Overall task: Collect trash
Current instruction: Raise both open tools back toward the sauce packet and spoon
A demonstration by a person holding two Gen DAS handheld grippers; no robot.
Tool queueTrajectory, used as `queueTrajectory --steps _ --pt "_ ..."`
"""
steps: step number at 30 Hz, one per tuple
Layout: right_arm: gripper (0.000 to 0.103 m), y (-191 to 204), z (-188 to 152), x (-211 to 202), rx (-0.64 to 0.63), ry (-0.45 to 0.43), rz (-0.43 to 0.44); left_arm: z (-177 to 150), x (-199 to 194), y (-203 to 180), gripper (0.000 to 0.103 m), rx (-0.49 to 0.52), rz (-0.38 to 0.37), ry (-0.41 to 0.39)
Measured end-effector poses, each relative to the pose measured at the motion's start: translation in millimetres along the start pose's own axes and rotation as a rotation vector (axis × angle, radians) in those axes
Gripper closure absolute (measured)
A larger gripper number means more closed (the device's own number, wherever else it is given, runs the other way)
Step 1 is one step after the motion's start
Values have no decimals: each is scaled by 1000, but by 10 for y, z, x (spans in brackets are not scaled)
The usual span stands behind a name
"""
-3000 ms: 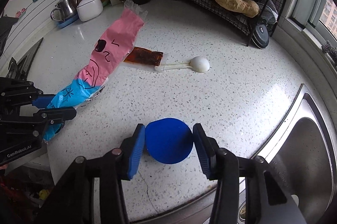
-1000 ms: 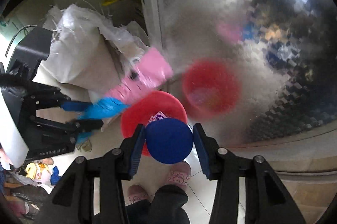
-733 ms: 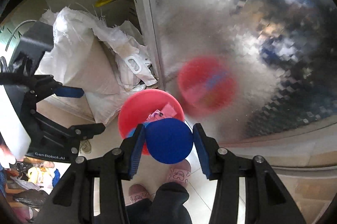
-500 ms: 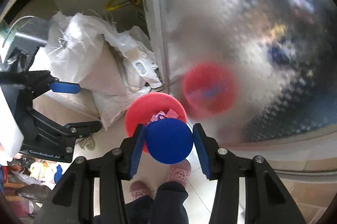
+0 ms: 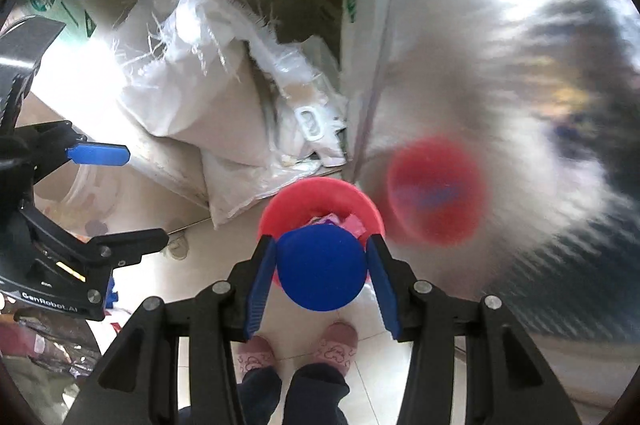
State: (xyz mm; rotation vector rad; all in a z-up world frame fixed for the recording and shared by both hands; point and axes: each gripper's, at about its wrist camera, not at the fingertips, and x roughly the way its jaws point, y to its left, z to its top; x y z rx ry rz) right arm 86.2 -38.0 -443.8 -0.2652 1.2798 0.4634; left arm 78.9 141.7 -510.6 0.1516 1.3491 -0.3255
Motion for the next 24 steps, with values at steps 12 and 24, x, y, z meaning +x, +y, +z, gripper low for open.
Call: queueTrajectory --steps 12,24 --pt "27 85 100 108 -89 -24 -12 -94 24 154 16 -117 32 -23" --pt "14 219 71 -902 -82 -111 -55 -143 -1044 -34 16 -101 55 -62"
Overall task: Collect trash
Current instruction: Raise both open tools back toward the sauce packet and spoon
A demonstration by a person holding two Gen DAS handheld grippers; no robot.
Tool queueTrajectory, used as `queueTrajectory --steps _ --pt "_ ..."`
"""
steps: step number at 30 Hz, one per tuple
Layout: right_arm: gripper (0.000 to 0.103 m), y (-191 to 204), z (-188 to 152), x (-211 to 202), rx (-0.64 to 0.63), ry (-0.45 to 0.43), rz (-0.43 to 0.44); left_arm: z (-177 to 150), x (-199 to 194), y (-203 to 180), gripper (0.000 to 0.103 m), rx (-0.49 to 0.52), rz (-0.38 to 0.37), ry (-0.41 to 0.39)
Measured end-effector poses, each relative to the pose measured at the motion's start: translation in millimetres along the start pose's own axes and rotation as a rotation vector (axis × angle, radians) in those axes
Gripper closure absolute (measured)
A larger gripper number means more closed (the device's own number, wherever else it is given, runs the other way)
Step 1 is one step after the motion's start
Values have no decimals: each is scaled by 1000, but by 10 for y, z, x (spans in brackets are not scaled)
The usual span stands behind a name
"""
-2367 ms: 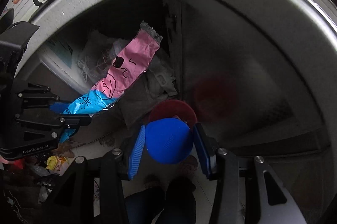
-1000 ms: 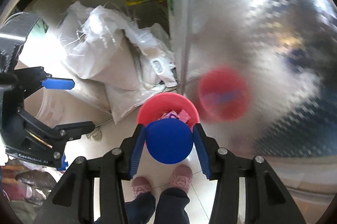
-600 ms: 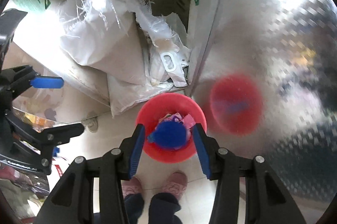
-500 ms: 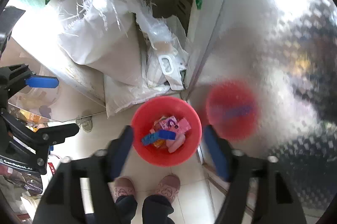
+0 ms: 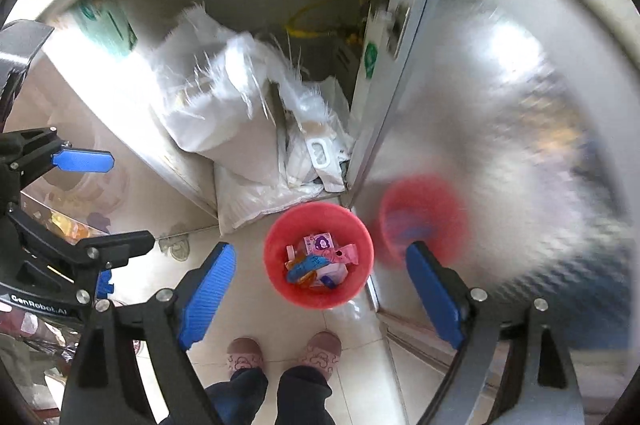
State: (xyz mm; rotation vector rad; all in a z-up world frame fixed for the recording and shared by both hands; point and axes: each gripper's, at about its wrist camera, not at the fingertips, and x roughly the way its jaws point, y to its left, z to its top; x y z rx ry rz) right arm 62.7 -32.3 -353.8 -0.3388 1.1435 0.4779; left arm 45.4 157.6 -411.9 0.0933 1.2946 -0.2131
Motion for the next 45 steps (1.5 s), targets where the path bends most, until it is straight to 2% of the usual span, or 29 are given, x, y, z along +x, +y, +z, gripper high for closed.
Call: queueTrajectory --steps 4,13,20,27,32,45 --pt "9 9 74 -484 16 -38 -16 48 -506 -57 16 19 2 -37" --pt "8 -58 351 -1439 92 -109 -79 362 -1463 -185 13 62 -2 -138" --pt "8 -193 552 -1978 137 -156 -165 684 -1943 -300 13 114 10 -216" --pt "8 -429 769 -2211 199 -184 -205 1125 -2122 -414 13 166 3 -242" --pt "8 -665 949 -2271 223 -207 -223 1576 -2204 -509 13 208 -2 -259" --pt "8 -1624 1640 -2082 255 -211 -215 2900 -1933 -839 13 246 4 -255"
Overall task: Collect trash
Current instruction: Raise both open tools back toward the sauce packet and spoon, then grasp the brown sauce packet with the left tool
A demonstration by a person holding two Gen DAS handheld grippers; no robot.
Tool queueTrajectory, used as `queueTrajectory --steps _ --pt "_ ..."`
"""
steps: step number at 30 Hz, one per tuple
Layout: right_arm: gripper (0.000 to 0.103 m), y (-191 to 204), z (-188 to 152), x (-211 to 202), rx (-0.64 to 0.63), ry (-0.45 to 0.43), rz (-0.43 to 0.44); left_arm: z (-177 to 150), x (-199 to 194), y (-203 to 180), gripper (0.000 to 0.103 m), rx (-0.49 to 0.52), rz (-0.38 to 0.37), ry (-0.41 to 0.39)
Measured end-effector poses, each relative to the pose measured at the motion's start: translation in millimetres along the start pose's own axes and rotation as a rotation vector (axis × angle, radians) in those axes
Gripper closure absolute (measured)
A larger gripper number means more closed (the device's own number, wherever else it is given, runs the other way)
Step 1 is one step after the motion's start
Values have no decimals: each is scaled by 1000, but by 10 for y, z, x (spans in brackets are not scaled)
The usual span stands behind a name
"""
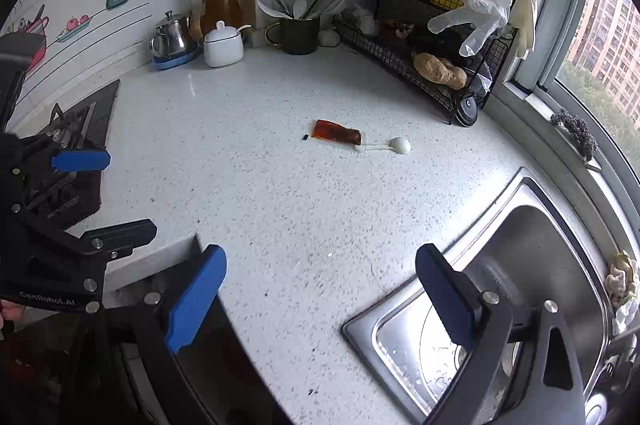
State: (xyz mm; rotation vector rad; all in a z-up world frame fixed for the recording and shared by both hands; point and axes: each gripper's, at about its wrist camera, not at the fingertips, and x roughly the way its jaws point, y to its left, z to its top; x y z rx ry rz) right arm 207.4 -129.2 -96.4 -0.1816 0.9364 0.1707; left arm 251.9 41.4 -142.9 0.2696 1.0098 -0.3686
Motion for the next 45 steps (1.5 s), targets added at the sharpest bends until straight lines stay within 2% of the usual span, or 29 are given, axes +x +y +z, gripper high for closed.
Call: queueTrajectory --steps 4,10,17,23,26,33,45 --pt "8 -230 224 181 9 7 12 331 210 -27 13 28 -2 14" --pt "8 -487 385 395 52 40 -10 796 568 -61 13 96 -15 48" --pt "8 -738 471 688 182 102 -78 1233 1094 -156 13 239 -107 85" --pt "8 -868 502 912 319 153 -145 1535 1526 -236 13 398 -206 117" --pt "8 -916 488 1009 372 178 -166 1627 1700 -277 13 460 -252 128" --pt "8 -987 470 1144 434 210 -222 1738 2033 -357 13 574 -305 155" --pt "8 -1065 483 1185 480 222 -260 1767 2238 -505 13 648 -360 164"
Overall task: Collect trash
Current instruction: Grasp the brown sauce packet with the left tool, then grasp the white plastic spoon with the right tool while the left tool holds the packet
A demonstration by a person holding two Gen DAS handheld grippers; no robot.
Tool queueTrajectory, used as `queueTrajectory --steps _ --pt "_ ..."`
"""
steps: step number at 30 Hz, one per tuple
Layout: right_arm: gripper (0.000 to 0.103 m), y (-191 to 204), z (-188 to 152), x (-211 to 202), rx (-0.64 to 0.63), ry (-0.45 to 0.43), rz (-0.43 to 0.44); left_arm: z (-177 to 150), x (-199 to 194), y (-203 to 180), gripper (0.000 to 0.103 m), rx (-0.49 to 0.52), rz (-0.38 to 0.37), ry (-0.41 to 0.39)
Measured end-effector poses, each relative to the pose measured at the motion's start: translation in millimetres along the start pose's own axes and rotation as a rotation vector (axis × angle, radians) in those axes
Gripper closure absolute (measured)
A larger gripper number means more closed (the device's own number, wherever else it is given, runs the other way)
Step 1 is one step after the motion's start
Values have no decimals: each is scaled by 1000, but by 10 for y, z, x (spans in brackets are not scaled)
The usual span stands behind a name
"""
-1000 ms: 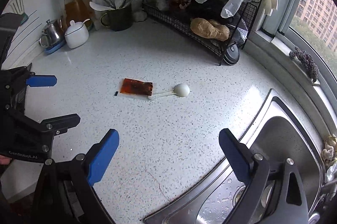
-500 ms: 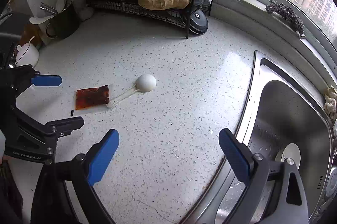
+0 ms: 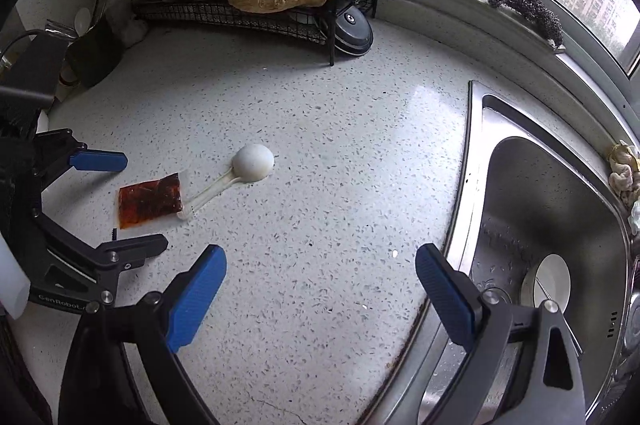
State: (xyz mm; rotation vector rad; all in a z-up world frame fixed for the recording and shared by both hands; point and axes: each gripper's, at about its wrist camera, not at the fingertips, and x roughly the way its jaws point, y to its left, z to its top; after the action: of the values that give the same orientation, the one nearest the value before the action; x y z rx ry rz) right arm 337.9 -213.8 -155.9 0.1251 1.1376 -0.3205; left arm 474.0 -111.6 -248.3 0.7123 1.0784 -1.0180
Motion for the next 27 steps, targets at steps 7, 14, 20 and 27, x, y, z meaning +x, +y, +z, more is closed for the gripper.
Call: queueTrajectory --steps 7,14,20,27 --pt "8 31 -39 7 9 4 -4 -5 -71 -34 49 -1 -14 -23" --pt "8 64 -7 49 -3 8 4 -47 -133 -16 81 -42 -13 -22" --pt "8 146 160 151 -32 2 54 -110 -272 199 83 -146 25 -41" --pt "8 258 462 380 -26 13 109 -32 -319 447 83 -194 61 -46"
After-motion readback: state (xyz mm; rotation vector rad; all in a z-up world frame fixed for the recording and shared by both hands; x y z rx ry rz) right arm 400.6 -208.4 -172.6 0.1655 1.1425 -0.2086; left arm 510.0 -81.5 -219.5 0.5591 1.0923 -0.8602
